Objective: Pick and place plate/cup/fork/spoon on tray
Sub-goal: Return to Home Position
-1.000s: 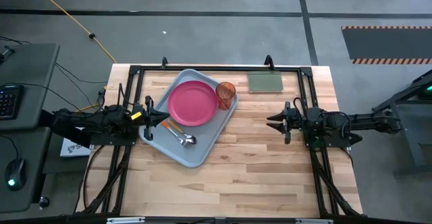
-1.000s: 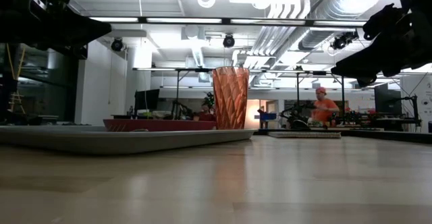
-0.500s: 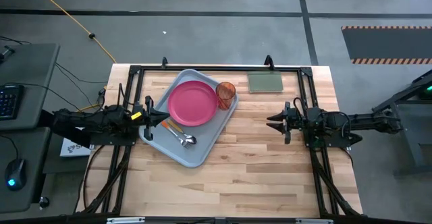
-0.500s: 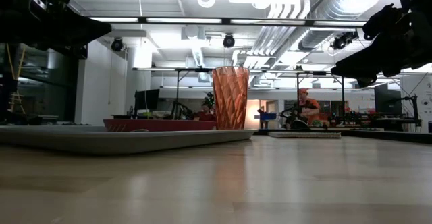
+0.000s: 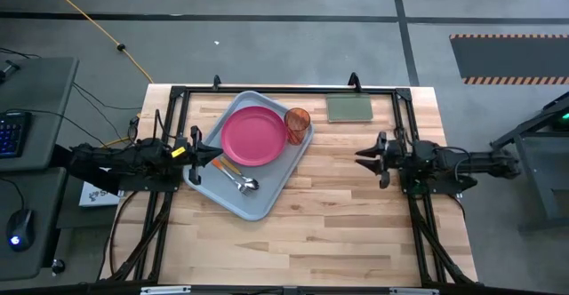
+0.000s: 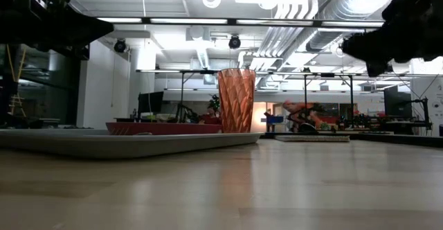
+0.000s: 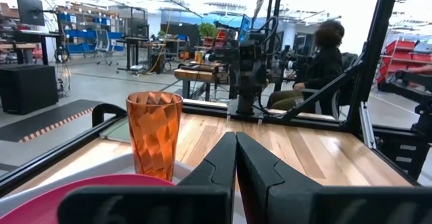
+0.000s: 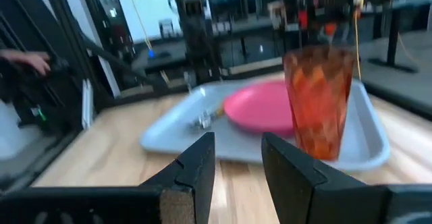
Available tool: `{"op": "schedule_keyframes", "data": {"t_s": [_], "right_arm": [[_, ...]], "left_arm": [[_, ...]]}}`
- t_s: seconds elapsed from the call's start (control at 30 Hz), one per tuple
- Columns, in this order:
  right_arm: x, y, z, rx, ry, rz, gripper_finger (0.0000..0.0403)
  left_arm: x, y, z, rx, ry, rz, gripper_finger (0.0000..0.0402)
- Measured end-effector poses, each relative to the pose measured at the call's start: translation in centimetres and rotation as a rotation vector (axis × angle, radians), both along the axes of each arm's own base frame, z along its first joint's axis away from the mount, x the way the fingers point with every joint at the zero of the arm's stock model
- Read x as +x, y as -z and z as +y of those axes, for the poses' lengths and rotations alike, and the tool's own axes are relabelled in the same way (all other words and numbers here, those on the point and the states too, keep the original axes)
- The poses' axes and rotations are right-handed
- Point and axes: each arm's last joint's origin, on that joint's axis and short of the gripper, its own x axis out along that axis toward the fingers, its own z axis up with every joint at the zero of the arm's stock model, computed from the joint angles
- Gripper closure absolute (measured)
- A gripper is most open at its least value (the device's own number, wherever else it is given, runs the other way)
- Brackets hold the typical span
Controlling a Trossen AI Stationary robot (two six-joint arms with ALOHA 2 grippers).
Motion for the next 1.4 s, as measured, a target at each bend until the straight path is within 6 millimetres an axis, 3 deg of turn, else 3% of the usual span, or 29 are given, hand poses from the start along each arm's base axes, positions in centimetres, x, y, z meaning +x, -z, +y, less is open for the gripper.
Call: {"op": "schedule_keyframes", "data": {"t_s": [0.23, 1.4], "right_arm": [[-0.46, -0.99, -0.02, 0.001, 0.007, -0.116, 0.0288], [-0.39, -0.50, -0.02, 0.000, 0.007, -0.063, 0.0288]], "left_arm": [[0.01, 0.05, 0.00, 0.000, 0.000, 0.004, 0.0398], [0.08, 0.57, -0.02, 0.005, 0.003, 0.057, 0.0398]]}}
